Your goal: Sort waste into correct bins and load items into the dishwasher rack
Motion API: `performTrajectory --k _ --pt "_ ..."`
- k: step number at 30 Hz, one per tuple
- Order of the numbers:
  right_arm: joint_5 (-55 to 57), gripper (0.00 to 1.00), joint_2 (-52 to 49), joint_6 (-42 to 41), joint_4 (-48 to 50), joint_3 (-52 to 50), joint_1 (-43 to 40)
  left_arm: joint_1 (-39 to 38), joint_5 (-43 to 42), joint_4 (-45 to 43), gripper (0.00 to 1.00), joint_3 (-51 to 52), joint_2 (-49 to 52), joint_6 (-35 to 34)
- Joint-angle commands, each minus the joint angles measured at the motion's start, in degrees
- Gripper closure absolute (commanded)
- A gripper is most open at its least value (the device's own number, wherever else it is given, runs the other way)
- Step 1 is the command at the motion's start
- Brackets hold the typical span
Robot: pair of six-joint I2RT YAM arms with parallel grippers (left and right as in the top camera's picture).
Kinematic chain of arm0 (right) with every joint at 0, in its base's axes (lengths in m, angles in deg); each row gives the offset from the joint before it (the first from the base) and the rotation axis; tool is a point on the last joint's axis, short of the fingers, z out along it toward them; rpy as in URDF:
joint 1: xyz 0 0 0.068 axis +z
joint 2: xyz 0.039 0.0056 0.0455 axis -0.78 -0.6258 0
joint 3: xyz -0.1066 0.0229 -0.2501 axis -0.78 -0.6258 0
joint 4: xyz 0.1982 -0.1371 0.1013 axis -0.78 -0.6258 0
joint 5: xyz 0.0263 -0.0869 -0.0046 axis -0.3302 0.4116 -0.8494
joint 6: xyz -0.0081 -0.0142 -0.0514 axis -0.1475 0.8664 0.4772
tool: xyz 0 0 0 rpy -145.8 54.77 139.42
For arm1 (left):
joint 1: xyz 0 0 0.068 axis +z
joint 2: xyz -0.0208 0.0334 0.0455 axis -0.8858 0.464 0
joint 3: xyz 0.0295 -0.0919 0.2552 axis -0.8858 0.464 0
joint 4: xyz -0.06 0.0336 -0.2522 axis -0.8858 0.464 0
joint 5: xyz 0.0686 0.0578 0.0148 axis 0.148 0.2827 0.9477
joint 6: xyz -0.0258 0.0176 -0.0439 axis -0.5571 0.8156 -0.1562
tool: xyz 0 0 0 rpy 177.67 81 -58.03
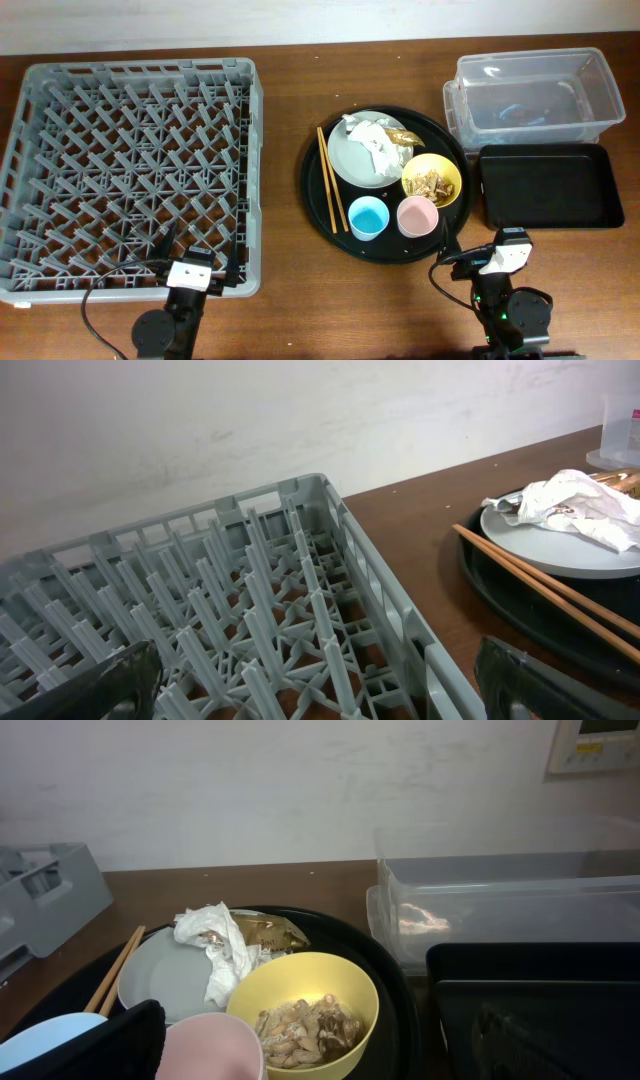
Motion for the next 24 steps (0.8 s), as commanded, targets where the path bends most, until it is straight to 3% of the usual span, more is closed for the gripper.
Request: performTrajectory --k 1,24 --pt "0.7 0.02 0.2 -0.2 -0.3 -0.3 0.4 0.3 0.2 -0.1 0.01 0.4 -0.4 0.7" --pt "0.5 0.02 0.2 -0.2 2.0 -0.3 0.4 0.3 0.2 -0.5 0.01 0.4 -0.4 0.7"
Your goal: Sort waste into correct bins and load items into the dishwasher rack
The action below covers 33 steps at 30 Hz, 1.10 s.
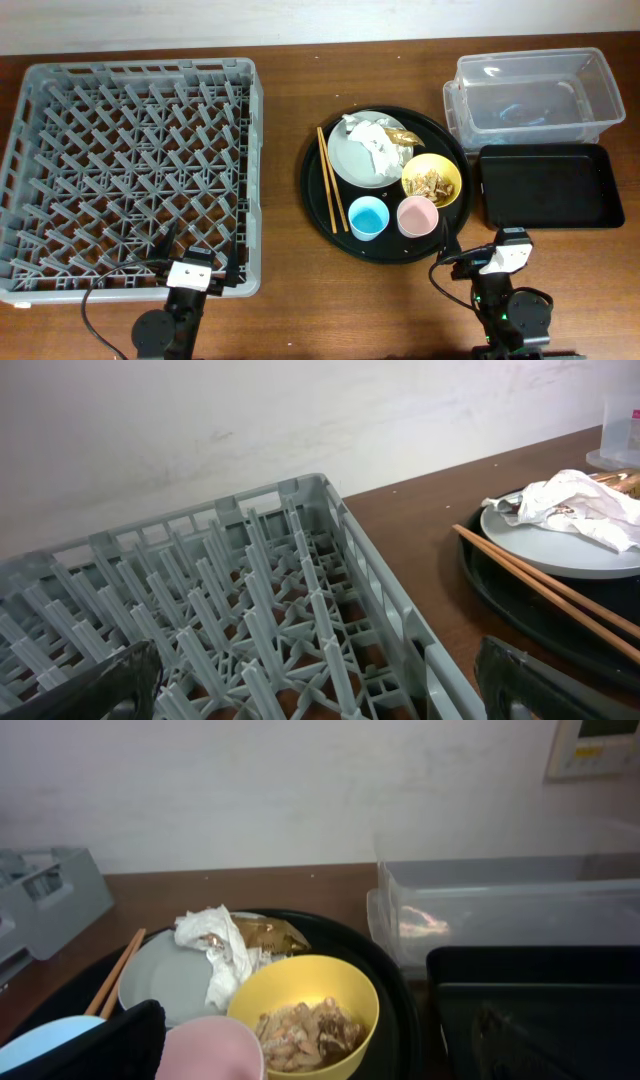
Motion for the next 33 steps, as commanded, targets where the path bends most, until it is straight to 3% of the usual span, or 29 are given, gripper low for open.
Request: performTrajectory --k 1,10,15,17,22,28,31,33 --pt "0.5 0.02 0.2 -0.2 3.2 -0.3 0.4 0.3 0.2 0.0 0.01 0.4 -0.4 0.7" --pt "0.7 0.02 0.2 5.6 11.3 1.0 0.4 0.3 0.2 -9.4 0.01 -0.4 -0.3 0.7" --pt "0.7 0.02 -3.3 5.6 11.2 8.9 0.4 0.3 -0.3 -9.0 0.01 -10.4 5.5 0.7" --pt "0.4 0.02 -10.5 5.4 10.1 15.8 0.4 0.3 -1.8 -7.5 0.01 -17.5 12.1 0.7" --pt "-3.6 0.02 -29.6 5.4 -4.6 37.9 0.4 0.3 -3.3 7.6 0.01 -41.3 33.9 0.7" --pt "-11.0 0.02 -55.2 4.5 -30.7 69.9 0.4 -1.7 -4.8 32.1 0.01 -76.1 65.9 0.7" --pt "-14.5 0.02 -66.4 4.5 -40.8 82.2 0.4 -4.0 -4.8 49.3 0.01 -95.1 83.2 0.7" --pt "-15.0 0.02 -70.5 4.1 -41.9 84.2 0.4 -4.9 -4.8 55.2 0.01 -101.8 90.3 0.7"
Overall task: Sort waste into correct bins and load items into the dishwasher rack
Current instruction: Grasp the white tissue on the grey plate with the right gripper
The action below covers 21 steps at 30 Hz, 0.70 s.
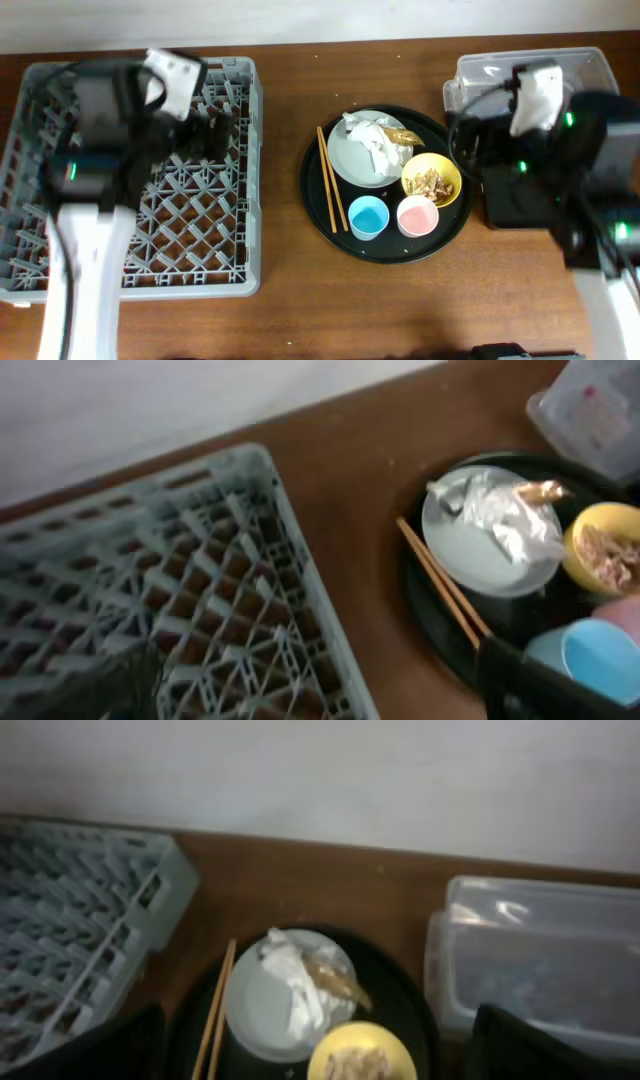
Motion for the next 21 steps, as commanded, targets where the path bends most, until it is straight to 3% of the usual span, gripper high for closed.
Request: performTrajectory --k 1,8,13,21 --pt "-4.6 0.02 -6.9 -1.2 -1.4 3.2 0.4 -1.5 -0.6 5.5 0.01 -10.5 12.0 0.5" --pt "-4.8 0.01 -22.4 1.4 3.8 3.2 4.9 -1.4 -1.0 6.4 0.01 -11.5 17.9 -1.9" --pt "14.6 0.01 -37.0 4.6 8.5 3.2 14.1 -1.1 -0.5 7.0 0.01 -13.1 17.5 -3.1" --pt "17.0 0.0 -51.5 7.0 11.1 3.2 15.0 -1.1 1.2 8.7 0.01 -13.1 17.5 -3.1"
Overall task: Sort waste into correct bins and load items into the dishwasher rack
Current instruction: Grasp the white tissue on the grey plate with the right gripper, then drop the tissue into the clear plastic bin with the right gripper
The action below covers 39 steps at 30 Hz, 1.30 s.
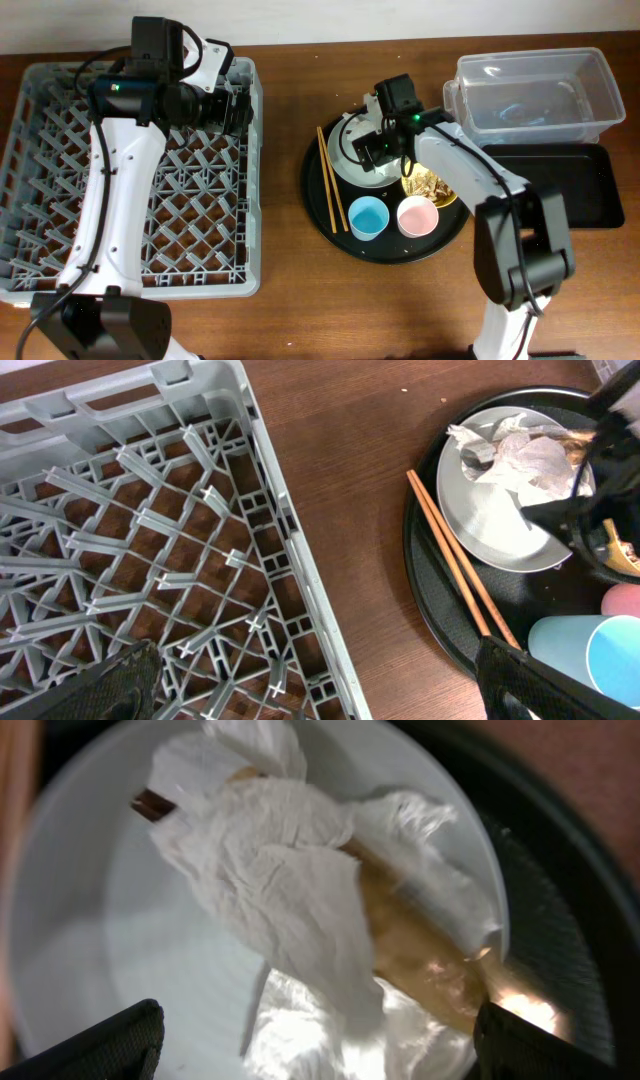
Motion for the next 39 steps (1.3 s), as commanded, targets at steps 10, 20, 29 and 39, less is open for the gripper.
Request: performTrajectory --k 10,20,29,39 --pt "2.6 0.85 -6.9 0.7 -0.4 1.0 0.0 0.3 0.5 0.1 0.01 -1.0 -1.1 -0.7" --pt "-7.5 0.96 4.5 -0.1 -31.3 28.3 0.0 0.3 0.4 0.1 0.01 -1.0 -1.1 -0.7" --pt "-1.9 0.96 5.4 -13.2 -29.5 35.4 -8.6 0.3 0.4 0.1 0.01 -1.0 -1.1 -0.7" --pt "-1.9 0.96 -8.9 -19.7 -15.0 35.3 -30.4 0.3 0.4 0.1 0.01 -0.9 -1.1 -0.7"
